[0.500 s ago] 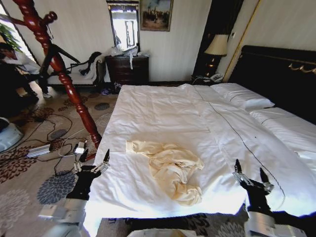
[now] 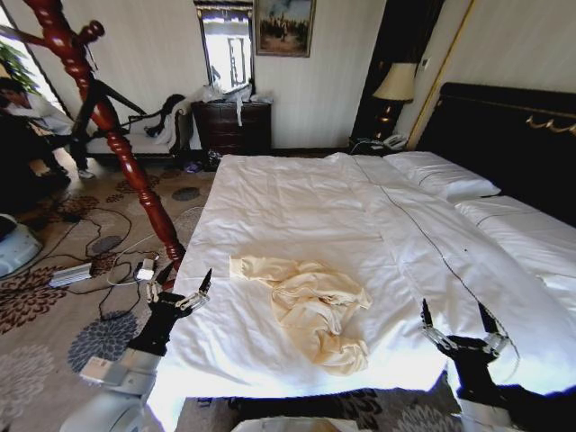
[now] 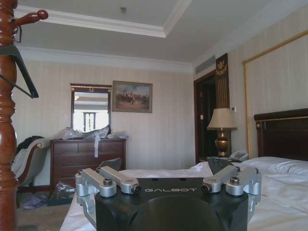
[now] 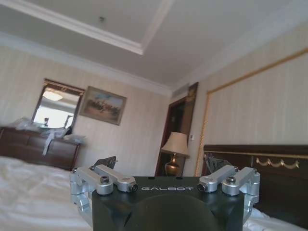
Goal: Pick up the clothes from the bed and hang them on the clothes hanger.
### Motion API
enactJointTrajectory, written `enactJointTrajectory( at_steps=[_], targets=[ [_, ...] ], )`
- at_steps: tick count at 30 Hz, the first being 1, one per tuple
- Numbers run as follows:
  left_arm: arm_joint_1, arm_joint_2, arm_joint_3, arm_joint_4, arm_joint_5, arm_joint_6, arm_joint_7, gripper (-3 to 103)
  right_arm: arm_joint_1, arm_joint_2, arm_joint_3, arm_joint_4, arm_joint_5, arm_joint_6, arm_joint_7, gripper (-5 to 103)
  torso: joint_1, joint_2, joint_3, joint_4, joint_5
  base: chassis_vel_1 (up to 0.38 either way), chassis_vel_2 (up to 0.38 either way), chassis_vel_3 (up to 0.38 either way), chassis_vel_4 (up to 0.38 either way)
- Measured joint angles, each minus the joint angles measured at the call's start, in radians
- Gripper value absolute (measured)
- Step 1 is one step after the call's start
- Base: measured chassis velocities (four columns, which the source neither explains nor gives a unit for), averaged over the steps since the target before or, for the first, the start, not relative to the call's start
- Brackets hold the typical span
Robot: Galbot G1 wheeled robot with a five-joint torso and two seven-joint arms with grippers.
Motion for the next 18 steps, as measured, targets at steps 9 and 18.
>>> enactJointTrajectory(
  at_steps=[9, 18],
  targets=[
    [0.089, -0.117, 0.002, -0.008, -0.032, -0.011, 0.040, 100, 0.122, -0.046, -0.038, -0.074, -0.045, -0.040, 0.079, 100, 0.000, 0.000, 0.000, 0.0007, 0.0006, 0.000, 0.000, 0.000, 0.000],
    [0.097, -0.271, -0.022, 0.024, 0.016, 0.020, 0.015, 100, 0.242, -0.228, -0.117, -0.228, 0.253, -0.278, 0.279, 100, 0.000, 0.000, 0.000, 0.0002, 0.0008, 0.000, 0.000, 0.000, 0.000]
  ],
)
